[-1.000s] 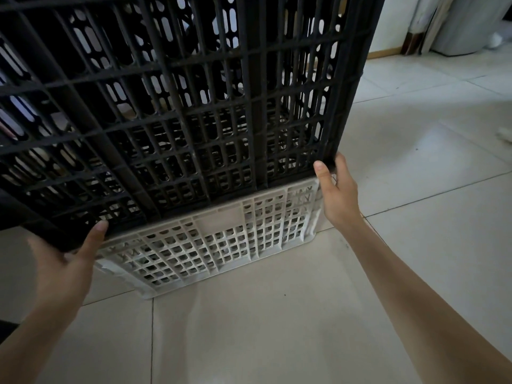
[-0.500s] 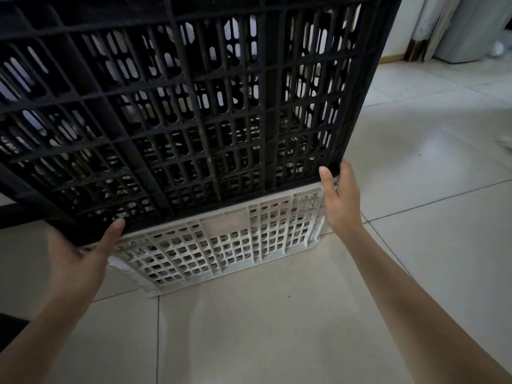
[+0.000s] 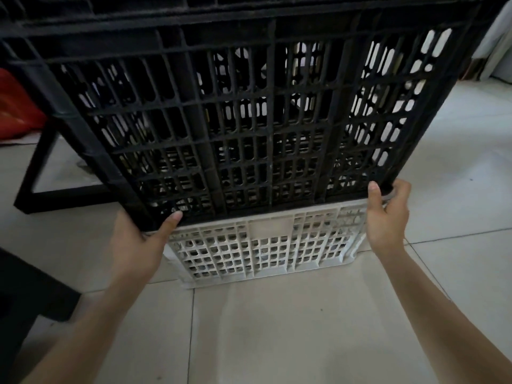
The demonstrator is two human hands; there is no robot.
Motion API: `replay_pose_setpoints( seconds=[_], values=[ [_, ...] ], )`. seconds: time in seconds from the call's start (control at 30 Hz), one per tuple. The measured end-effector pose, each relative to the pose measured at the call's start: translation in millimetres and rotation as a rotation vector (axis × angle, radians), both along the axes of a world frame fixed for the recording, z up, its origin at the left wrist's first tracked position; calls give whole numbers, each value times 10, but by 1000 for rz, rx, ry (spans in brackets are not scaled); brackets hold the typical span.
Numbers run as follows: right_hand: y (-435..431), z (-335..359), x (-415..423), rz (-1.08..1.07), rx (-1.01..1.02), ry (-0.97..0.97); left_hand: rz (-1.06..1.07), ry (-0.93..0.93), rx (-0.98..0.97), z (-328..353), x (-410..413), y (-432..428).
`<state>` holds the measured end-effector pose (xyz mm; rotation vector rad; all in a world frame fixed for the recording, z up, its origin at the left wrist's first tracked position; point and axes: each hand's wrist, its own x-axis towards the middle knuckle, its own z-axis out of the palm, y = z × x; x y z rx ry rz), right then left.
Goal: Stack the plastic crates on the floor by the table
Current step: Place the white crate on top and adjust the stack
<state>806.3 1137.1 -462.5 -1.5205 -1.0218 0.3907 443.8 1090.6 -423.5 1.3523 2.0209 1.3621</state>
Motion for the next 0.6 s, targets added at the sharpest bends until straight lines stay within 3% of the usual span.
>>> replay_pose_setpoints(
  seconds=[0.6],
  values=[
    [-77, 115, -51, -29, 8, 153, 11, -62, -140, 233, 125, -77]
  ],
)
